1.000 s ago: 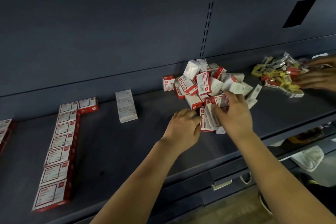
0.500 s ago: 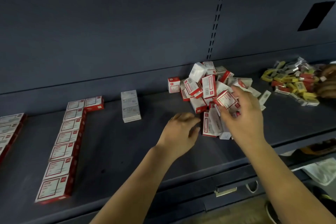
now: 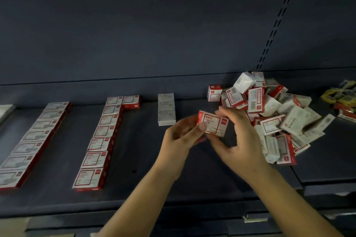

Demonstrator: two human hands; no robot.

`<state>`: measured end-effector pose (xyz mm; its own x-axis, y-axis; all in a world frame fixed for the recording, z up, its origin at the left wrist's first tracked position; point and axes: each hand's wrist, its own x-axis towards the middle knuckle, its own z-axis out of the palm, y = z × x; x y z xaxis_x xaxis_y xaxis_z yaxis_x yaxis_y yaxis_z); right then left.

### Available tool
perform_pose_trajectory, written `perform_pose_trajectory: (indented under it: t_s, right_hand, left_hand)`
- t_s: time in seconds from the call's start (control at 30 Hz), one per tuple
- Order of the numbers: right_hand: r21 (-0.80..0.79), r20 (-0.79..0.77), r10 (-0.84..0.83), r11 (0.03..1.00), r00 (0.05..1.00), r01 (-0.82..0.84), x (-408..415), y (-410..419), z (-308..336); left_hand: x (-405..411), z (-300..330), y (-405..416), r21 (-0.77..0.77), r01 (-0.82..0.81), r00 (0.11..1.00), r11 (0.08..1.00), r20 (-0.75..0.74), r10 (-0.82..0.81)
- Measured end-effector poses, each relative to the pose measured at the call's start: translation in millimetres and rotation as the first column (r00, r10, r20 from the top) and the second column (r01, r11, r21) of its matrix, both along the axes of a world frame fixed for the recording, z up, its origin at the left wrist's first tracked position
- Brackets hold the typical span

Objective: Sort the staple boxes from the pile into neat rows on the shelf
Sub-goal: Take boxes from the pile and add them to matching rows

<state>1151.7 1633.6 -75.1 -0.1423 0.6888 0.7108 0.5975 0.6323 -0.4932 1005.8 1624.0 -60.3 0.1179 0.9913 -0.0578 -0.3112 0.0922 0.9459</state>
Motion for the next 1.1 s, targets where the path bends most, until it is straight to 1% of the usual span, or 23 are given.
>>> perform_pose_trajectory:
  t_s: [0.07,0.17,0.23,0.3,0.33,0.37,0.4,0.43,0.47,0.5,0.53,0.57,0.6,0.63,0.77,0.83,0.87,0.93,1.0,1.07,1.1]
  right_hand:
    - [0.014,-0.008,0.05,0.999,0.999,-0.05,-11.7,1.2,0.5]
    - [-0.028,-0.025,0.109,0.994,0.994,-0.11,-26.6,4.0,0.5]
    - [-0.042,-0.005,0.119,0.992,0.993,-0.119,-35.6,6.9,0.5]
    - [-0.008,0.048,0.117,0.993,0.992,-0.116,-44.1,10.2,-0.7]
    - [0.01,0.069,0.113,0.993,0.991,-0.114,-48.6,12.0,-1.6]
    - [0.024,0.08,0.111,0.993,0.991,-0.114,-53.0,13.6,-2.8]
    - [0.035,0.083,0.113,0.993,0.99,-0.116,-57.8,15.0,-4.0]
    - [0.045,0.083,0.121,0.991,0.989,-0.125,-62.9,16.4,-5.6]
    - [0.052,0.083,0.132,0.989,0.988,-0.136,-68.0,17.5,-7.2]
    - [0.056,0.085,0.142,0.988,0.986,-0.147,-73.3,19.0,-8.7]
    - [0.056,0.085,0.152,0.986,0.985,-0.157,-78.3,20.7,-11.0]
    - [0.054,0.079,0.162,0.985,0.984,-0.166,-82.8,21.8,-13.1]
    - [0.047,0.065,0.172,0.984,0.983,-0.175,-87.2,22.7,-15.4]
    - [0.036,0.046,0.183,0.982,0.982,-0.184,-91.2,23.4,-17.4]
    - [-0.002,0.012,0.22,0.976,0.976,-0.22,-103.4,25.2,-21.9]
    - [-0.031,0.058,0.216,0.976,0.975,-0.214,-107.1,30.5,-19.8]
    - [-0.048,0.109,0.192,0.981,0.975,-0.187,-109.0,34.8,-17.9]
    - [-0.036,0.234,0.092,0.996,0.968,-0.086,-114.5,44.7,-14.6]
    - [0.013,0.312,0.002,1.0,0.95,-0.006,-122.5,53.8,-14.4]
    - [0.031,0.346,-0.016,1.0,0.938,0.005,-131.4,59.9,-14.9]
    - [0.033,0.356,-0.014,0.999,0.934,0.002,-134.9,61.9,-15.0]
  left_hand:
    - [-11.1,-0.9,-2.4,-0.012,-0.052,0.997,0.999,0.051,0.052]
    - [-28.2,-2.0,-4.8,-0.043,-0.097,0.986,0.994,0.132,0.102]
    - [-40.1,-2.2,-6.2,-0.06,-0.128,0.979,0.99,0.155,0.135]
    - [-50.6,-3.4,-8.8,-0.036,-0.151,0.977,0.988,0.145,0.155]
    - [-55.9,-2.9,-10.0,-0.014,-0.166,0.979,0.986,0.116,0.166]
    - [-61.5,-2.3,-11.6,0.022,-0.193,0.98,0.981,0.049,0.192]
    - [-68.9,-3.1,-12.5,0.115,-0.244,0.961,0.963,-0.103,0.256]
    - [-77.9,-3.9,-11.8,0.288,-0.268,0.876,0.919,-0.325,0.357]
    - [-88.4,-7.1,-9.9,0.49,-0.186,0.705,0.852,-0.537,0.463]
    - [-97.6,-10.8,-7.1,0.625,-0.02,0.533,0.78,-0.654,0.537]
    - [-104.1,-13.3,-5.0,0.665,0.147,0.416,0.732,-0.713,0.564]
    - [-108.7,-14.6,-3.8,0.653,0.27,0.349,0.708,-0.751,0.56]
    - [-111.9,-14.6,-2.7,0.63,0.35,0.311,0.693,-0.776,0.549]
    - [-114.4,-13.7,-1.7,0.616,0.395,0.28,0.681,-0.787,0.55]
    - [-131.6,-9.6,7.9,0.59,0.46,0.202,0.663,-0.797,0.569]
    - [-139.0,-8.3,16.8,0.583,0.475,0.191,0.659,-0.799,0.57]
    - [-143.0,-9.3,22.8,0.573,0.474,0.178,0.668,-0.806,0.565]
    - [-150.6,-11.7,38.3,0.534,0.447,0.123,0.718,-0.832,0.541]
    - [-155.6,-13.4,56.2,0.493,0.353,0.086,0.795,-0.863,0.498]
    - [-158.8,-19.5,73.1,0.412,0.242,0.048,0.879,-0.91,0.413]
    - [-161.5,-25.3,80.8,0.369,0.213,0.019,0.905,-0.927,0.373]
